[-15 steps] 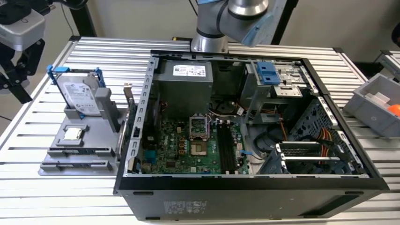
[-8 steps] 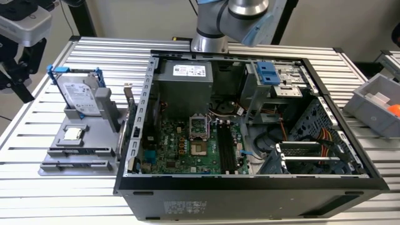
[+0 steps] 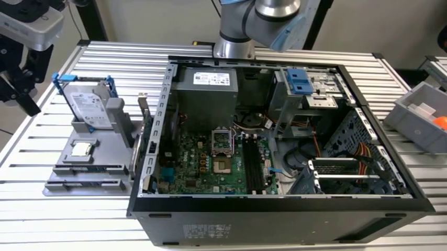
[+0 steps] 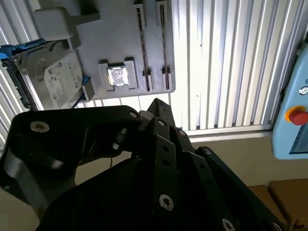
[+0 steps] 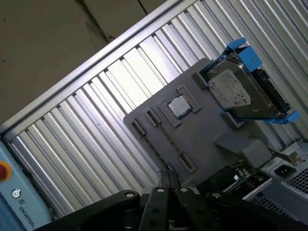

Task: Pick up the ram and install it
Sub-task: 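Pick up the ram and move it above insertion slot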

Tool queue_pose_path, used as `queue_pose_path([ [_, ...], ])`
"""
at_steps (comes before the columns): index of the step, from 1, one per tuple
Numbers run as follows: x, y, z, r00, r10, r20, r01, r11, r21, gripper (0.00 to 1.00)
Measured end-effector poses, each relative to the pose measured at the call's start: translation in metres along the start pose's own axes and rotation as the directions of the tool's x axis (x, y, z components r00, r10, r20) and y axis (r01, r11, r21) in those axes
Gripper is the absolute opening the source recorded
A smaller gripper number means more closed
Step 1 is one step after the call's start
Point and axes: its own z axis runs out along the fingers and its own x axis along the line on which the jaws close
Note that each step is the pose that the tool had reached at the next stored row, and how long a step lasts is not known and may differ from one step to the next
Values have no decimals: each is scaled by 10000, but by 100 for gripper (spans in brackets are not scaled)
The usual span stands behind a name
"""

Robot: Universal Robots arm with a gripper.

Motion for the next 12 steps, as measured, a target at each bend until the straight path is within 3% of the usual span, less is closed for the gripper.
queue_pose_path([
  [12,-32,-43,-3,9953,-964,-42,964,9953,-8,0],
])
